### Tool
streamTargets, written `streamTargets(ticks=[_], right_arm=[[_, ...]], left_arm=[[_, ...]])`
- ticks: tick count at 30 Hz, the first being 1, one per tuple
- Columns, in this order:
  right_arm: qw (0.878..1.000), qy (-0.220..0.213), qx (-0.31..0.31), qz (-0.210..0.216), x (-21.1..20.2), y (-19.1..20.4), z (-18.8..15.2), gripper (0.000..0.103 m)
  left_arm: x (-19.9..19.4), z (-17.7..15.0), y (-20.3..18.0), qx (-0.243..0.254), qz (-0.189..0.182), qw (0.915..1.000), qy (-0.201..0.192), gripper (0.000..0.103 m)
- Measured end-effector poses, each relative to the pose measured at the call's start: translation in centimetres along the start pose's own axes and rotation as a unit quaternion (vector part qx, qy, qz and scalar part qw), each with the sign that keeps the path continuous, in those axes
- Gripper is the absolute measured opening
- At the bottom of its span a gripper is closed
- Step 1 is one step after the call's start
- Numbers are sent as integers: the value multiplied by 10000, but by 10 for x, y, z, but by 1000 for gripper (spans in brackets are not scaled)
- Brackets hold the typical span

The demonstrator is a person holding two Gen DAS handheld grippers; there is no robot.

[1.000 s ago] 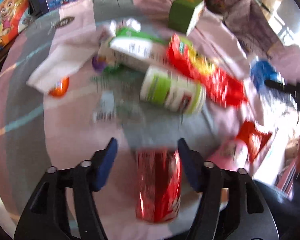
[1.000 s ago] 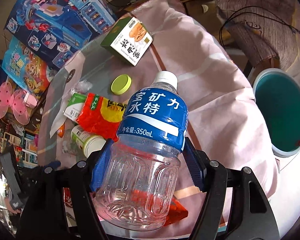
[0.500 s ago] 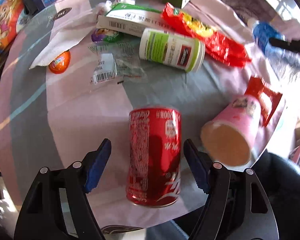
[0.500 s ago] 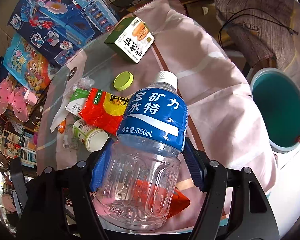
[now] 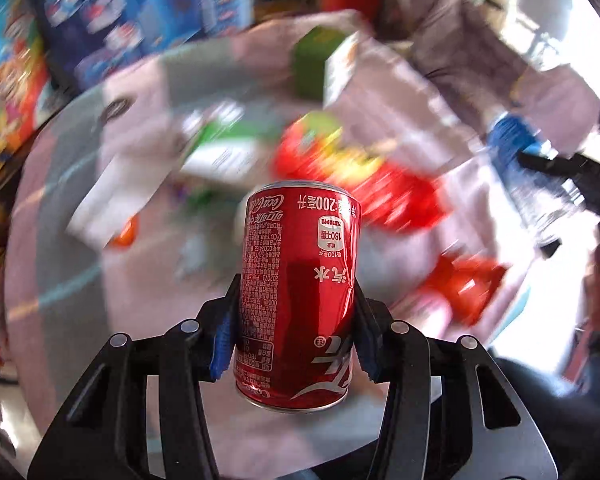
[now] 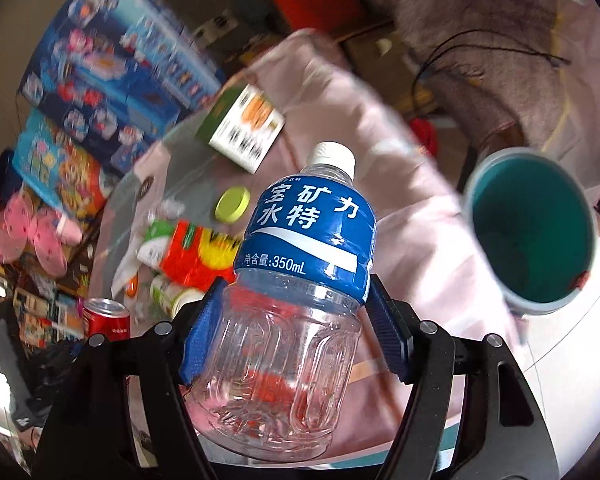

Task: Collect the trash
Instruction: 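Lift the can with left gripper while right gripper lifts the bottle, then carry both items over the teal bucket and open both grippers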

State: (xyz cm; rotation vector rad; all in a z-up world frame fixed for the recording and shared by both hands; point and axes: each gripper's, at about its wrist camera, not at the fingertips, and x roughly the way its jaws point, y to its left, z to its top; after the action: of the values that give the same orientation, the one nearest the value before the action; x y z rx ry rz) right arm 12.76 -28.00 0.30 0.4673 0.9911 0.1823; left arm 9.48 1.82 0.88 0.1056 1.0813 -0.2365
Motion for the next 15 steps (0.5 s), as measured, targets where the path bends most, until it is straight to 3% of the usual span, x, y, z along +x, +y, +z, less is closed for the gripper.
streamTargets(ticks=[6,10,15], right_arm=[[9953,-683,576,-369,-56,-80,21,66],[9876,-945,1007,-747,-80,-144,27,66],[9777,-915,1599,-1006,-88,-215,22,66]], left_arm=[[7,71,-118,832,-644,9942,-221,50],[37,100,-192,1236,-956,9877,-13,50],[91,116,-280,1710,-1165,9773,450,50]])
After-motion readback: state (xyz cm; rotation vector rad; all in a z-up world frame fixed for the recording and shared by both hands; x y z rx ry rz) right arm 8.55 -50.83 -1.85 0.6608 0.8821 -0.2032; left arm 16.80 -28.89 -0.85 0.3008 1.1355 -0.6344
